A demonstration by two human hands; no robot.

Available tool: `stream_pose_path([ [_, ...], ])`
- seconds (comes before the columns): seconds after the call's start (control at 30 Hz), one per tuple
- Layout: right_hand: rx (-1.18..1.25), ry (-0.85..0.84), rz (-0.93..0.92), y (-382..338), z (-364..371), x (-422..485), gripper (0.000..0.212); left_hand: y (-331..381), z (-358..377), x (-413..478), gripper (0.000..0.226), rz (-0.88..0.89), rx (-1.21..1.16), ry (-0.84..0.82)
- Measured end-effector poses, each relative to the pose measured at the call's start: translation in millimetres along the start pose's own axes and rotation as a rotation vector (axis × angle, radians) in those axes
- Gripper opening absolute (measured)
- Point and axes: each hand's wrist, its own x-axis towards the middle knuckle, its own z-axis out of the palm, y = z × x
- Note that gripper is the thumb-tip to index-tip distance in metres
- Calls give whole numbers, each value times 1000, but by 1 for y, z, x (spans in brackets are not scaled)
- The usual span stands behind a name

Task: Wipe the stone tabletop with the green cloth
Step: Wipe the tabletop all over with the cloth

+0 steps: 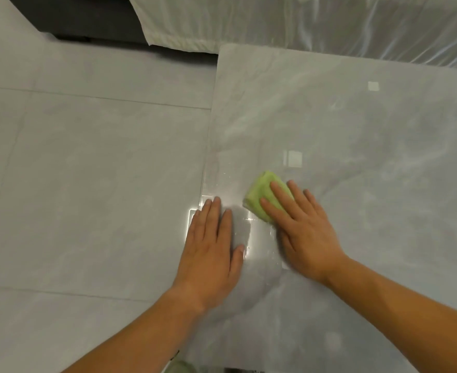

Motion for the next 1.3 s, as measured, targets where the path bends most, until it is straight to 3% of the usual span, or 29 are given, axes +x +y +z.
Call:
stream_pose_path([
  [0.1,-51,-98,-231,26,-11,-13,58,7,7,-13,68,-11,45,-6],
  [0.23,-35,6,187,55,-19,32,56,11,13,-13,70,-52,53,11],
  [0.3,-5,58,270,33,-11,26,54,11,13,-14,71,-56,34,10],
  [0.43,-7,-37,-122,-10,7,-37,58,11,6,-19,66,-53,-48,22],
  [0.5,15,-81,-201,-6,5,-33,59,12,5,-27,65,-67,-43,22],
  [0.6,-48,-60,-166,0,3,32,59,14,10,-43,66,-73,-2,12],
  [0.77,13,7,119,-32,7,139,56,10,20,-50,68,-68,1,30],
  [0.97,-101,-131,-435,-11,7,50,56,12,23,-70,73,-127,3,26],
  [1.03,-127,-115,-427,5,2,61,53,11,24,-75,74,-121,12,10],
  [1.17,-70,-13,-72,-31,11,67,55,10,24,-76,75,-117,-34,26],
  [1.2,-68,7,-79,-42,17,52,59,10,24,-78,75,-124,-71,36],
  [1.3,-69,-91,-350,-51,22,-13,67,12,24,-90,76,-145,-206,59],
])
